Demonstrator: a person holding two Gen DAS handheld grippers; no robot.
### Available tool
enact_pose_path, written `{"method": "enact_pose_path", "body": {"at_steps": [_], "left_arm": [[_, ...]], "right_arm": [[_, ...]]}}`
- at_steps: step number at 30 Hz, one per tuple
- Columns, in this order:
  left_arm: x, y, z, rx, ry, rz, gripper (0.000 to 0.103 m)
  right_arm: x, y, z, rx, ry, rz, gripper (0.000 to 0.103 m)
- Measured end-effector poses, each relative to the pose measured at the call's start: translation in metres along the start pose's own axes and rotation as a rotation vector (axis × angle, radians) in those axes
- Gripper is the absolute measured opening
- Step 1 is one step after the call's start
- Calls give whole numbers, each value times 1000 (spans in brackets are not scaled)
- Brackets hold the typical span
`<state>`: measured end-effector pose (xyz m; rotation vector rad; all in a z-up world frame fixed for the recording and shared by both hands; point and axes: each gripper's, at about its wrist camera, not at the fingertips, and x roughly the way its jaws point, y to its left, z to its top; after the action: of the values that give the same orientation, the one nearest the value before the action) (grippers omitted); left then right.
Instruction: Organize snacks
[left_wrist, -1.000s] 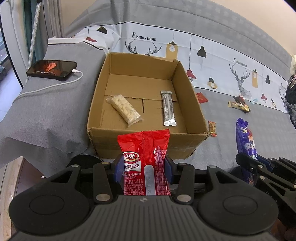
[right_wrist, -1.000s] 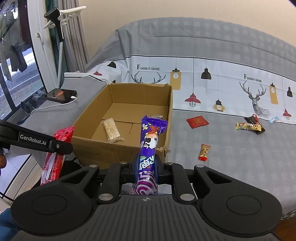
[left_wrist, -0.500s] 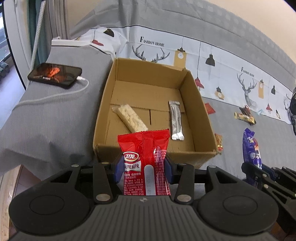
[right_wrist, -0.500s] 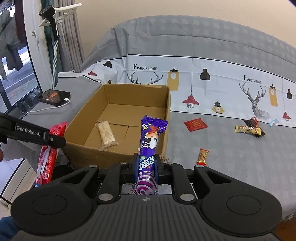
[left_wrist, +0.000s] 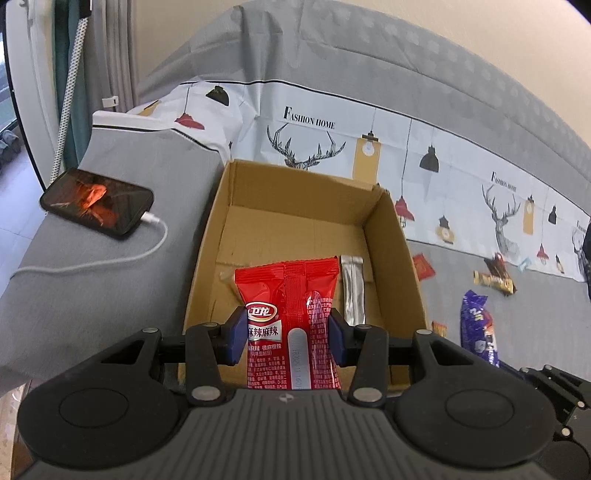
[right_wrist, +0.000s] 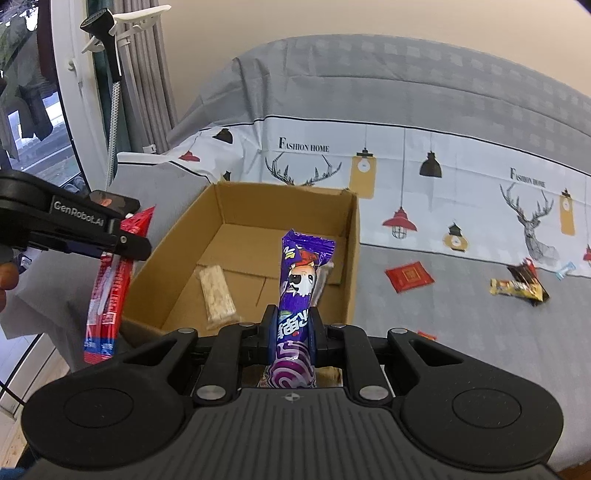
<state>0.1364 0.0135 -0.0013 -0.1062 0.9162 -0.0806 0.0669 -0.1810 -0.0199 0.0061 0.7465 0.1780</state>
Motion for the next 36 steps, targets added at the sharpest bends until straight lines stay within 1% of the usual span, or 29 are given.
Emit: {"method": "enact_pose_path", "body": {"at_steps": [8, 16, 26, 36], "left_arm": [[34, -1, 20, 2, 26, 5, 49], [74, 2, 36, 6, 60, 21, 49], [120, 3, 43, 14, 119, 39, 49], [148, 3, 43, 30, 150, 83, 51]], "right_arm": [[41, -1, 22, 5, 17, 18, 17], [79, -9, 29, 19, 60, 29, 17], [117, -14, 31, 31, 106, 40, 17], [139, -17, 33, 52, 122, 40, 17]]}}
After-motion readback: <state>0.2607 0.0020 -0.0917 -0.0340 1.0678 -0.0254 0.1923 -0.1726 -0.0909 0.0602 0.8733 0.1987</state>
